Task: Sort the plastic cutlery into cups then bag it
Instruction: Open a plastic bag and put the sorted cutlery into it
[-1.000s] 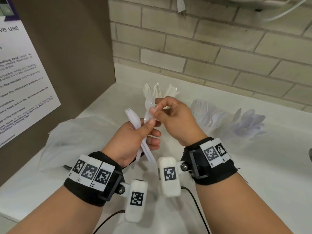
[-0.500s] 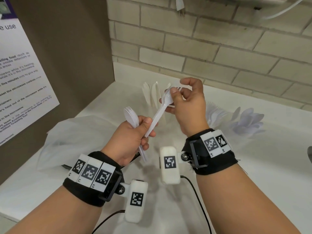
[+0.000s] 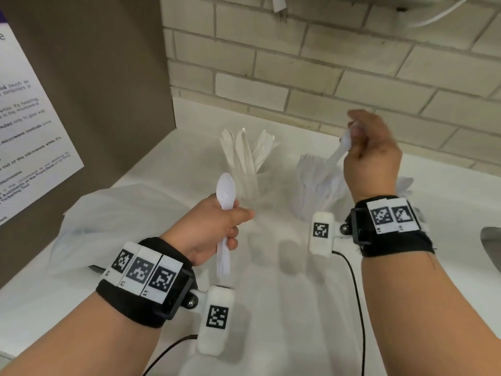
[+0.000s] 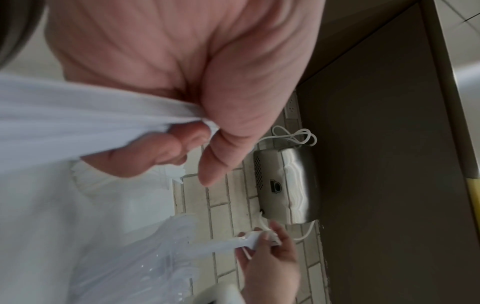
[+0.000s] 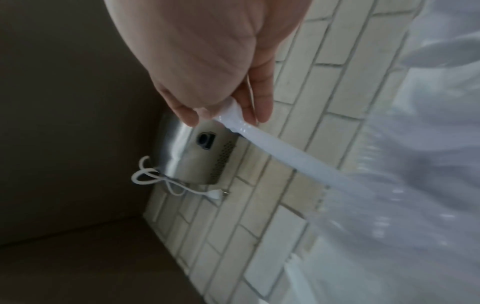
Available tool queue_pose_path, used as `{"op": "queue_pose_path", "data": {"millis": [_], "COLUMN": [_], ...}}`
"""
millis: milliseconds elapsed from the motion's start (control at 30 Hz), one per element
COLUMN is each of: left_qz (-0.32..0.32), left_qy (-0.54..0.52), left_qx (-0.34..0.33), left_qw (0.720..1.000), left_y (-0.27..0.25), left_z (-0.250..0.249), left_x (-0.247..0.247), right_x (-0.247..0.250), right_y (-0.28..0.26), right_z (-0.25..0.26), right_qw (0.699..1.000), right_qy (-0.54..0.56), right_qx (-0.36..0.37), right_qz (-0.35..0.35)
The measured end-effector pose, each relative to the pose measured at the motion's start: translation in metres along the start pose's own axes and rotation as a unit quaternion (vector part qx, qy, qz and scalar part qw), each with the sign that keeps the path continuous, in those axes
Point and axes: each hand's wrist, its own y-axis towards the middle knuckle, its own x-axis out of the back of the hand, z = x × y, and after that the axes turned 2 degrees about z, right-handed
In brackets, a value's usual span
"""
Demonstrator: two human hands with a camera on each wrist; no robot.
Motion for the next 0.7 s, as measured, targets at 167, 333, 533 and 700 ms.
{"op": "queue_pose_path", "data": {"millis": [167,333,533,700], "left_qz": [0.035,0.051,0.083,0.117], "left_qy": [0.001,0.035,0.064,0.216], "left_qx": [0.026,0.008,-0.009,-0.061], "left_qw": [0.999,0.998,0.994,0.968], "left_y": [0.001,0.000,-0.005,-0.007], "left_z": [-0.002,-0.002,-0.005,-0.002], "left_x": [-0.010,-0.012,-0.020,-0.027], "right_x": [-0.013,-0.015,-0.017,-0.014], "right_y": [-0.032,-0.037,-0.051,-0.063], "right_z": [-0.031,-0.021,0.050,0.074], "right_qw": [0.974,0.926,0.947,0.871], "right_qy": [-0.134,-0.229,0.040,0.060], "right_qx": [-0.060,-0.093,-0.095,-0.080], "right_qz": [0.172,0.284,0.305,0.481]}}
